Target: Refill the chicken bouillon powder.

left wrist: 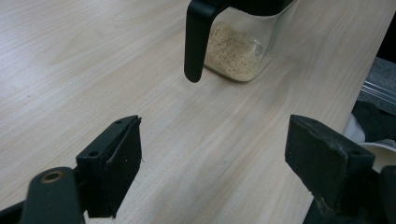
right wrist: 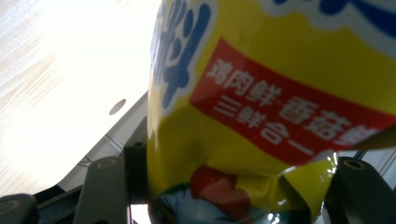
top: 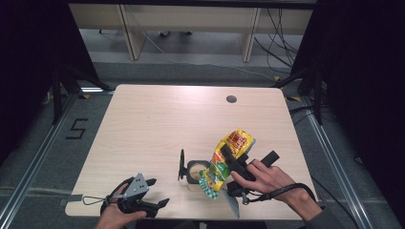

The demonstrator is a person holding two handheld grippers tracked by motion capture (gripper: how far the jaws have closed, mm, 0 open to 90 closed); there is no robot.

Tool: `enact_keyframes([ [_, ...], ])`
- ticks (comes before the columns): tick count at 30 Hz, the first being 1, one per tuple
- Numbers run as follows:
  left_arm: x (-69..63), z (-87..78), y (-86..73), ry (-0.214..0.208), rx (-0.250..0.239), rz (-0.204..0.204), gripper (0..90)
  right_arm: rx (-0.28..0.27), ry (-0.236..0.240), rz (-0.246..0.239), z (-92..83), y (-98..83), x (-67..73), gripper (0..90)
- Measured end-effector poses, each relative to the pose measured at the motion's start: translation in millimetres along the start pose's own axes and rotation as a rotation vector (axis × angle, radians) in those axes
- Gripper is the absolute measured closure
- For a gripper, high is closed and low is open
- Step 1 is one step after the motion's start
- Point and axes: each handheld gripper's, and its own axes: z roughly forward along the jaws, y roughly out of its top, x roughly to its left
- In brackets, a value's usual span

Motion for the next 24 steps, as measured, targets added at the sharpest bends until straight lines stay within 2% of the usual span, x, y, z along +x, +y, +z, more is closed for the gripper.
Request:
enact_keyframes([
  [2, -0.3, -0.3, -0.1, 0.004, 0.005, -0.004, 18.4, 0.001, -0.006, -0.003, -0.1, -0.2, 0.1, 40.8],
  [4, 0.1, -0.2, 0.0, 0.002, 0.005, 0.001, 18.4, 0.001, 0.011, -0.007, 0.1, -0.8, -0.7, 41.3],
  [7, 0.0, 0.0, 0.0, 0.000, 0.000, 0.000, 18.4, 0.004, -0.007, -0.005, -0.4, -1.0, -0.6, 41.4],
  [8, -0.7, 0.0, -0.2, 0.003, -0.001, -0.009, 18.4, 0.003, -0.004, -0.005, -0.4, -0.9, -0.7, 41.4],
  [9, -0.1, -0.1, 0.1, 0.001, -0.001, 0.001, 18.4, 0.000, 0.008, -0.010, 0.1, -0.6, -1.1, 41.5],
  [17, 0.4, 0.0, 0.1, 0.001, 0.006, 0.005, 18.4, -0.003, -0.014, -0.009, -1.5, -0.9, -3.1, 41.6],
  [21, -0.9, 1.3, -0.4, -0.003, -0.009, -0.013, 18.4, -0.007, -0.011, -0.016, -0.3, -0.4, -4.6, 41.6],
  [23, 0.1, 0.8, -0.2, -0.003, -0.004, 0.000, 18.4, -0.006, 0.002, -0.023, 0.0, 0.0, -4.4, 41.6],
  [24, 0.0, 0.2, 0.0, -0.001, 0.002, 0.000, 18.4, -0.008, -0.010, -0.013, -0.3, 0.5, -3.1, 41.6],
])
